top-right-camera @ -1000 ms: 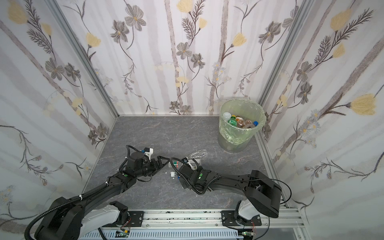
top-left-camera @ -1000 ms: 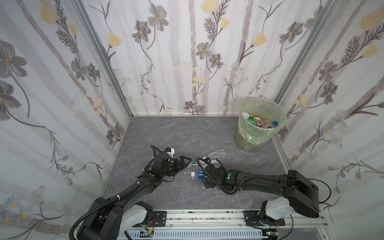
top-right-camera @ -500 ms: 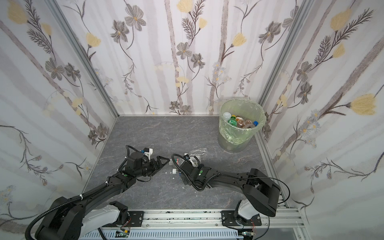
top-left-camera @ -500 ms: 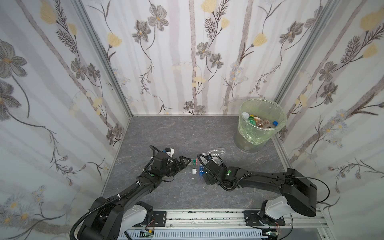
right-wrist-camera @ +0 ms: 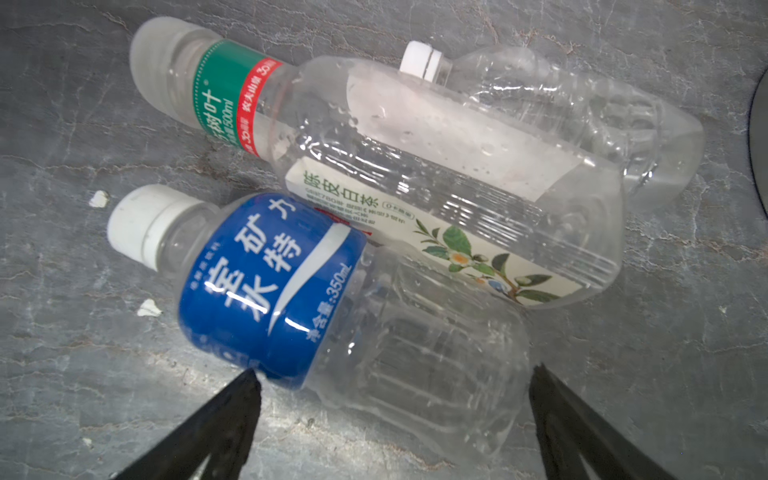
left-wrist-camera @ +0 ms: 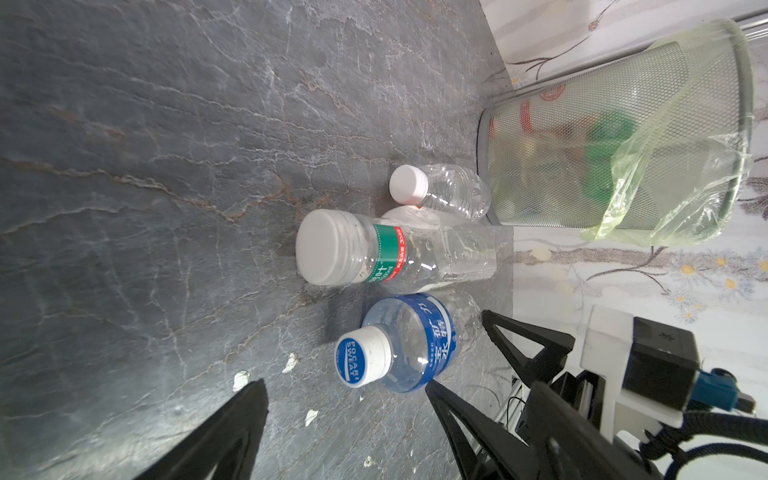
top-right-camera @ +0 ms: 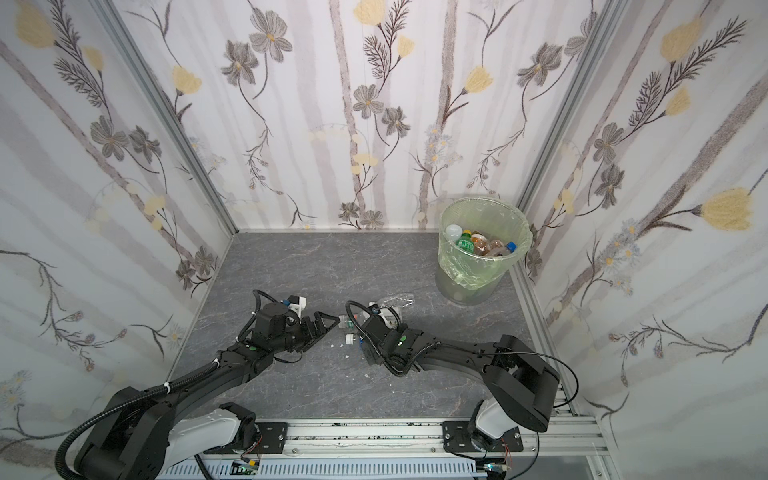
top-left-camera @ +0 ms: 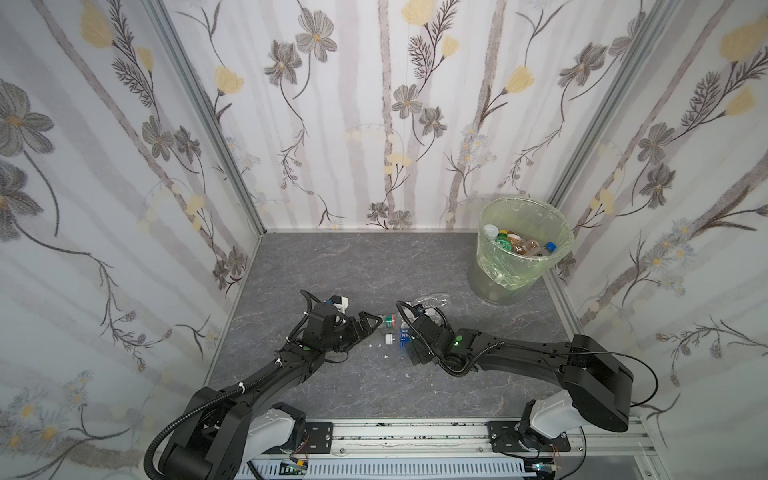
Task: Throw the plastic bottles in the bin
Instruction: 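Lower the right gripper over the blue-labelled bottle nearest the robot, then close the right gripper on the blue-labelled bottle's middle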
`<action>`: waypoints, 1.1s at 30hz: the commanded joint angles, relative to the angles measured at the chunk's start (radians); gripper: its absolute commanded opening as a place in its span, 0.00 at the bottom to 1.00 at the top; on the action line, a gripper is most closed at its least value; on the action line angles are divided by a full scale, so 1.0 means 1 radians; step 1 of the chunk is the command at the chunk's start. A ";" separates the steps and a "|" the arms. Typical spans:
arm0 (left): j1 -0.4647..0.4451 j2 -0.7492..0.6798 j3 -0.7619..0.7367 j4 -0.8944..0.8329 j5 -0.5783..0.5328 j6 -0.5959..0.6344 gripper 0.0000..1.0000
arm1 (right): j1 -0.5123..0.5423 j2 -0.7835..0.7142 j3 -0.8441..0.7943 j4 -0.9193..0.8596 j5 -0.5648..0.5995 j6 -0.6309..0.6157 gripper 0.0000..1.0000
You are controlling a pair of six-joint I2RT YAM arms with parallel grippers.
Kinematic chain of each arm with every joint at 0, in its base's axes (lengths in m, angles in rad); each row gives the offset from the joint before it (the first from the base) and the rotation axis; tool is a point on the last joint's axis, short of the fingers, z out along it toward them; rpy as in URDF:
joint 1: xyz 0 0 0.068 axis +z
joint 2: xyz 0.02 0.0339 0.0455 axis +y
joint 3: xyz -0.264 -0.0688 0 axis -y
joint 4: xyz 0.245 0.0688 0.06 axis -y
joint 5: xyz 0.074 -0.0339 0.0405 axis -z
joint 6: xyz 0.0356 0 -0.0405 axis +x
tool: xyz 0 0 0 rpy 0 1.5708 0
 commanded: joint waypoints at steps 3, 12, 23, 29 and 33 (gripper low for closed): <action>0.005 0.016 -0.006 0.031 0.012 0.007 1.00 | -0.002 0.035 0.032 0.068 -0.031 0.014 1.00; 0.028 0.016 -0.025 0.031 0.020 -0.002 1.00 | -0.005 0.070 0.068 0.089 -0.067 0.034 1.00; 0.053 0.000 -0.054 0.031 0.029 -0.023 1.00 | -0.007 0.107 0.118 0.121 -0.120 0.079 1.00; 0.078 -0.016 -0.079 0.032 0.045 -0.035 1.00 | 0.002 0.143 0.148 0.133 -0.143 0.097 1.00; 0.090 -0.032 -0.099 0.031 0.052 -0.041 1.00 | 0.016 0.171 0.169 0.140 -0.154 0.109 1.00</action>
